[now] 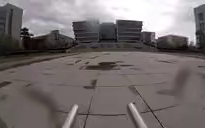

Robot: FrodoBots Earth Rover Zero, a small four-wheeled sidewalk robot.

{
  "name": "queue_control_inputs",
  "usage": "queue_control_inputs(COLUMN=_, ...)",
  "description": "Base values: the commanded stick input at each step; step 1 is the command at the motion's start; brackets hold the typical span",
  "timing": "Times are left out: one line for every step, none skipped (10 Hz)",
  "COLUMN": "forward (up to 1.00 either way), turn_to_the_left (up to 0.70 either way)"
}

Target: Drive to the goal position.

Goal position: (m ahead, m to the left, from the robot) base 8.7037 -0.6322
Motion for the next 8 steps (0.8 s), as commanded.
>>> queue_control_inputs(forward=1.00, turn_to_the_left=0.00)
queue_control_inputs(forward=1.00, turn_to_the_left=0.00)
queue_control_inputs(forward=1.00, turn_to_the_left=0.00)
queue_control_inputs(forward=1.00, turn_to_the_left=0.00)
queue_control_inputs(forward=1.00, turn_to_the_left=0.00)
queue_control_inputs(forward=1.00, turn_to_the_left=0.00)
queue_control_inputs(forward=1.00, turn_to_the_left=0.00)
queue_control_inputs(forward=1.00, turn_to_the_left=0.00)
